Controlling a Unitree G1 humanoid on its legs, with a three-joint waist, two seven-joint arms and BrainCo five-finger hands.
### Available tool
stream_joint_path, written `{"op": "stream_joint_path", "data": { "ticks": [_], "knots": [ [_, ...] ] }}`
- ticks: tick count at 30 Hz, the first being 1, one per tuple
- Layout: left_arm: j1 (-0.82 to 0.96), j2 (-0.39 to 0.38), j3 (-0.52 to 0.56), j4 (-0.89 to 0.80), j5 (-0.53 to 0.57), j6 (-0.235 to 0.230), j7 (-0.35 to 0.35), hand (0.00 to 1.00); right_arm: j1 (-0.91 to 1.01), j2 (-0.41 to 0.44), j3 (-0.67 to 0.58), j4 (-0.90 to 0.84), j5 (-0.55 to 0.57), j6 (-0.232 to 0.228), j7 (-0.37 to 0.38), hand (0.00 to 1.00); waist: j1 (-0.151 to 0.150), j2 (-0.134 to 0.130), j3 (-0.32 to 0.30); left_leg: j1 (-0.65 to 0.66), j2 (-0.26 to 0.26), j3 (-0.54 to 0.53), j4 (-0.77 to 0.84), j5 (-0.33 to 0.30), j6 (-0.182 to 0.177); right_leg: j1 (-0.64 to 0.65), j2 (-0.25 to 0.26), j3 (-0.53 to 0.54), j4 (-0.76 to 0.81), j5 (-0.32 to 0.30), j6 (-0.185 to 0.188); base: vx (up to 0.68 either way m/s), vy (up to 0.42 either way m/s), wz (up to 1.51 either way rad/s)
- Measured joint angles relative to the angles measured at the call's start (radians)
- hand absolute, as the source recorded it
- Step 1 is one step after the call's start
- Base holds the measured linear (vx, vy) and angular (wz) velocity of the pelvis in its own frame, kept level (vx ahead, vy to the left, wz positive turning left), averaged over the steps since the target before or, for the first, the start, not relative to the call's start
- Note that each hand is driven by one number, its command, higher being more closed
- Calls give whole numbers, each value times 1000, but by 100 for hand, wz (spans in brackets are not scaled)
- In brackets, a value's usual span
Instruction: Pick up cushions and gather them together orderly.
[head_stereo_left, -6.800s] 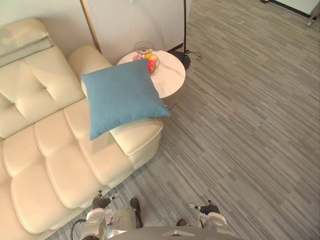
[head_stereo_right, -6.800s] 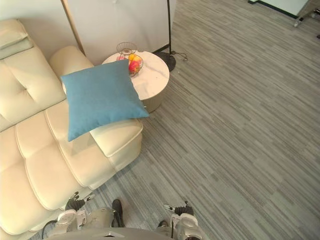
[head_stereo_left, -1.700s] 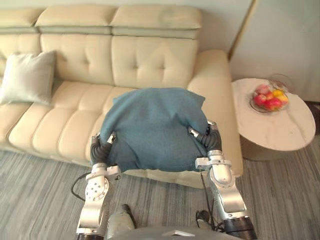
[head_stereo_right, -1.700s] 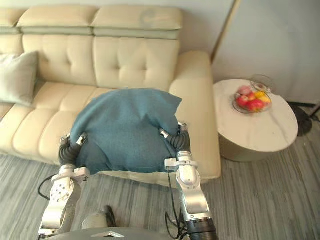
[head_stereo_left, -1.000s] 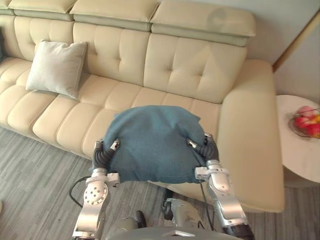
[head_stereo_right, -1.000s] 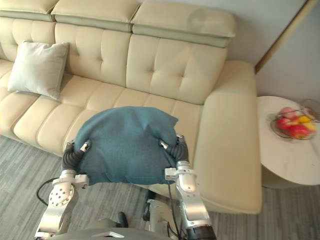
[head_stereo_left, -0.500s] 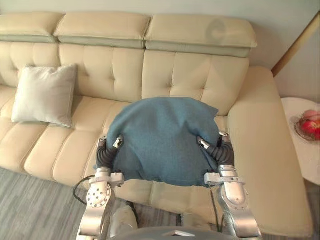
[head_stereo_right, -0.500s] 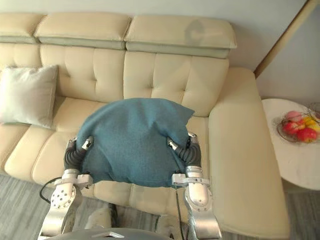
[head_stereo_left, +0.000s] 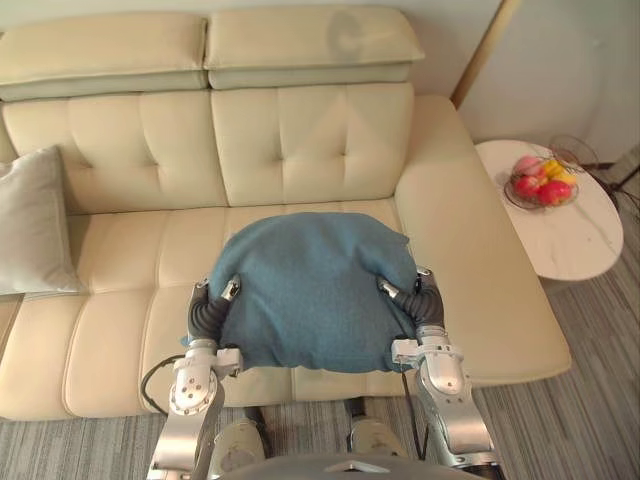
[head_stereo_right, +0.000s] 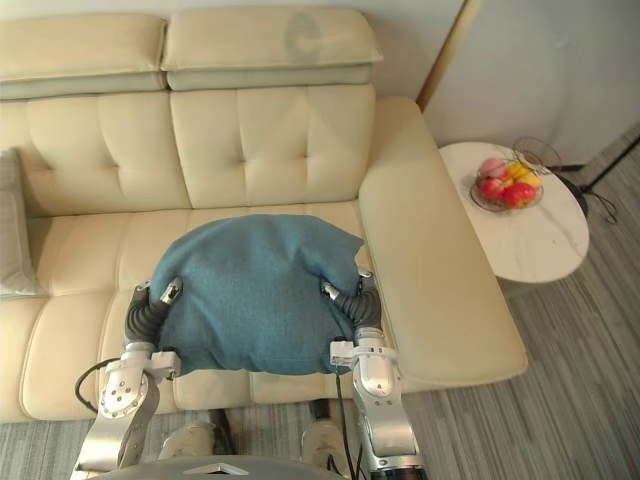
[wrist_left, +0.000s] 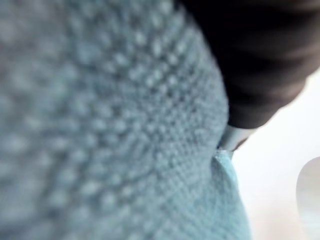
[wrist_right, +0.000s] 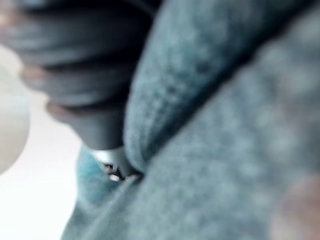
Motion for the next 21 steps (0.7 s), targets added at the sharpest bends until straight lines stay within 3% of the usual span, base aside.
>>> {"op": "stream_joint_path", "data": {
  "ticks": [4, 11, 15, 17, 21],
  "knots": [
    [-220, 4, 0, 45, 28, 0, 105, 100, -165, 5, 4, 0, -45, 0, -111, 100, -1, 8, 22, -154, 22, 1, 103, -11, 19, -121, 3, 10, 18, 50, 33, -160, 13, -7],
    [-637, 77, 24, 126, 67, 0, 261, 100, -547, 4, -13, 35, -139, 1, -292, 100, 24, 34, 104, -322, 18, -33, 146, 20, 33, -288, -5, -13, 115, 45, 26, -185, -20, 17],
    [-932, 129, 27, 247, 71, 0, 310, 100, -774, 2, -75, 120, -158, 23, -389, 100, 33, 48, 133, -418, -5, -71, 108, 83, 39, -382, -20, -54, 142, 54, 20, -84, -35, 38],
    [-1128, 199, 17, 327, 76, 7, 335, 100, -942, -16, -110, 166, -166, 42, -436, 100, 34, 49, 185, -441, -31, -75, 35, 146, 41, -418, -37, -64, 109, 88, 27, -60, -35, 26],
    [-1344, 239, 27, 393, 117, 21, 363, 100, -1128, -48, -158, 223, -188, 62, -488, 100, 33, 48, 222, -492, -47, -103, -76, 244, 42, -474, -44, -100, 58, 138, 35, -22, -23, 29]
  ]
}}
